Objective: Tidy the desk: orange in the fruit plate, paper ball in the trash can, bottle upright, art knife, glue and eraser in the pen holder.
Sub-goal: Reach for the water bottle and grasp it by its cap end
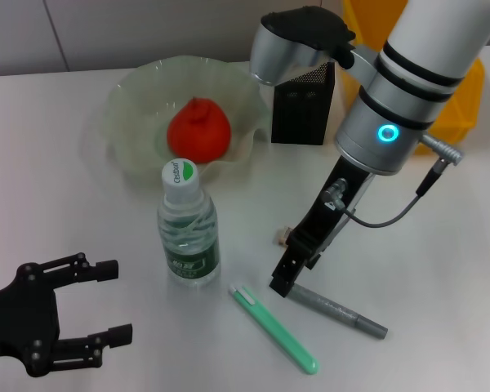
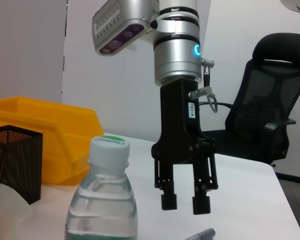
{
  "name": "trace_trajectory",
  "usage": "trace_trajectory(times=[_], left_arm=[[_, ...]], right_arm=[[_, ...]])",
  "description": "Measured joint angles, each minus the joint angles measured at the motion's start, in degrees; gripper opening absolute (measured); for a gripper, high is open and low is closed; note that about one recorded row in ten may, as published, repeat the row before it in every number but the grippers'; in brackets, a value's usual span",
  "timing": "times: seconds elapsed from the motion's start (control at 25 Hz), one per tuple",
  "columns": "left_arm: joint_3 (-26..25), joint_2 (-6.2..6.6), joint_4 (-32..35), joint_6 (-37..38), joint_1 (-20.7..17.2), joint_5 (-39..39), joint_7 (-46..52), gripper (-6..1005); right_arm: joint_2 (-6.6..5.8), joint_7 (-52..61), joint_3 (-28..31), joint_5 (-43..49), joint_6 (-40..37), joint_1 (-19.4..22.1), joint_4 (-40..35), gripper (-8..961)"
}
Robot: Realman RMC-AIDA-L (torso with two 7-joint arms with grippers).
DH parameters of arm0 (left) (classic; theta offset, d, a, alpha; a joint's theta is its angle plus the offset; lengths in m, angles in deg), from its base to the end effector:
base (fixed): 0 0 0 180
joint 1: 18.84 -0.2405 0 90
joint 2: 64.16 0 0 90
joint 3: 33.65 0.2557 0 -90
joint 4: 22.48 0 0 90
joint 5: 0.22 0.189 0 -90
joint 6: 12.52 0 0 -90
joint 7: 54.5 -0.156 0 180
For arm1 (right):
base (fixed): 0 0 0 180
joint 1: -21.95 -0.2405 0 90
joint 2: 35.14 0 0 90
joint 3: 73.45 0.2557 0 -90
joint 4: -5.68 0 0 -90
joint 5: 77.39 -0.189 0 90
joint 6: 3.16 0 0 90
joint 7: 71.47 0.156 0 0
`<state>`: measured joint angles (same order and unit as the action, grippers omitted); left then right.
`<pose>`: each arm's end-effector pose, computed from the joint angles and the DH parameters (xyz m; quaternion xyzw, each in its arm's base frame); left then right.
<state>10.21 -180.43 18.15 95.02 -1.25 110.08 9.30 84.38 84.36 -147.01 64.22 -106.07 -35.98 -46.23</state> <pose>-0.2733 0.2309 0.0125 -0.9527 -0.1089 -0.2755 0.0680 0.1238 0.3342 -0.0456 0.8832 -0.4079 0.2309 0.0155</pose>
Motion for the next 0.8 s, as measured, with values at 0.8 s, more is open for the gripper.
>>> trace_trajectory(times=[0.8], left_arm=[[-9.9, -2.08, -3.9, -5.7, 6.3, -2.4, 3.6, 806]], right_arm=[[-0.58, -35.5, 18.5, -15.1, -0.3, 28.3, -17.8, 668]])
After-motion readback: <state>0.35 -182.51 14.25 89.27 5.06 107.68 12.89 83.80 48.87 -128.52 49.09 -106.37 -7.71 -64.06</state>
